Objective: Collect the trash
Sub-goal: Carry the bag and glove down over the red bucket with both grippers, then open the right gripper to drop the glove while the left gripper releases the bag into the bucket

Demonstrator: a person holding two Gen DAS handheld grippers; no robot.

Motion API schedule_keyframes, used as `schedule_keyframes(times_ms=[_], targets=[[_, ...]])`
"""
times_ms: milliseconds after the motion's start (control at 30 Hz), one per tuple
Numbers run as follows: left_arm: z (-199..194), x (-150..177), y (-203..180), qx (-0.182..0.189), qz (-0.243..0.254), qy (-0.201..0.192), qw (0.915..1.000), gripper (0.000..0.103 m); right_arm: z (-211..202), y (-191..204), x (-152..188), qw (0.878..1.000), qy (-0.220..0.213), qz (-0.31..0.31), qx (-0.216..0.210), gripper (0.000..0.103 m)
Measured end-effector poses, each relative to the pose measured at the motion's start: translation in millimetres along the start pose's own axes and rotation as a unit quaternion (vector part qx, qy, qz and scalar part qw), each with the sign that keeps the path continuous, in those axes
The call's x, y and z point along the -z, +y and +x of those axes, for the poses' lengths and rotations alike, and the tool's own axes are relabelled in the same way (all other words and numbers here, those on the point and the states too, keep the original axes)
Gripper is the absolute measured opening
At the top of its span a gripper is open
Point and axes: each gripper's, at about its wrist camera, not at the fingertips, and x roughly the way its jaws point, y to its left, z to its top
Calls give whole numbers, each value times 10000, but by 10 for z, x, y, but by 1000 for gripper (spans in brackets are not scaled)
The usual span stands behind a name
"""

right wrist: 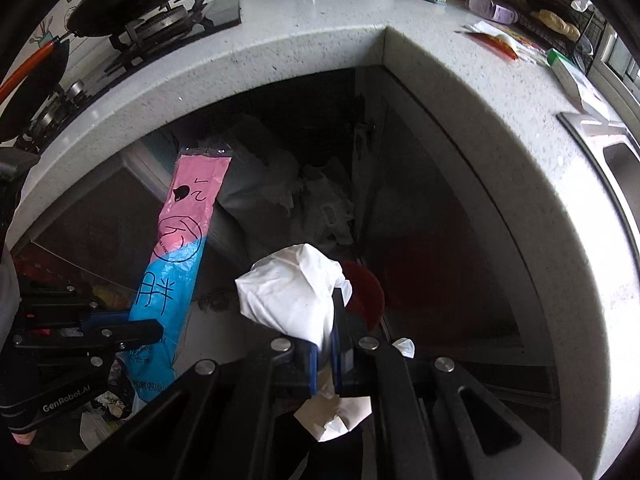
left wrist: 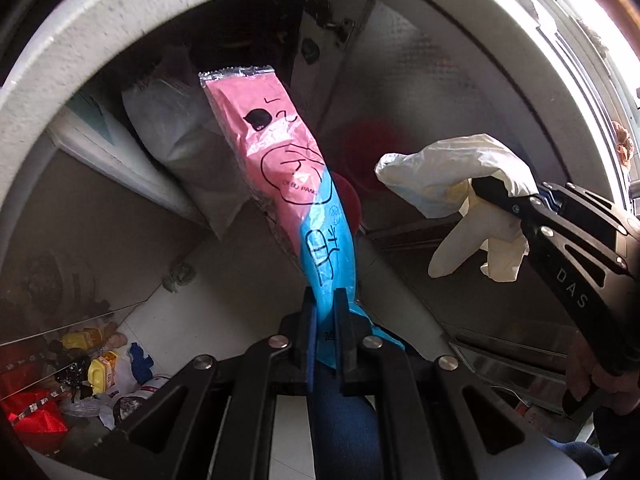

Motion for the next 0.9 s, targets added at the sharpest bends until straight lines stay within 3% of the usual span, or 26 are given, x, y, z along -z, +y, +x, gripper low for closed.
schedule_keyframes(times_ms=[133, 467, 733, 767, 833, 900], targets=[[731, -88, 64, 131, 119, 263, 9995, 6, 576, -165, 203, 9998, -32, 204, 81, 5], [2579, -337, 190, 505, 364, 970, 9933, 6, 2103, -568, 555, 9955, 414, 733, 445, 5], [3312, -476, 152, 628, 545, 1238, 9888, 9, 2626, -782, 693, 9916, 576, 989, 607, 5], [3357, -501, 139, 549, 578, 1252, 9889, 12, 2690, -785, 660, 9912, 589, 1014, 621, 5], [3407, -548, 115, 487, 706, 1236, 9886, 28, 2735, -821, 657, 9908, 600, 1032, 645, 5], [3398, -540, 83, 435, 809, 1205, 9884, 30, 2743, -835, 652, 9904, 615, 1047, 661, 5]])
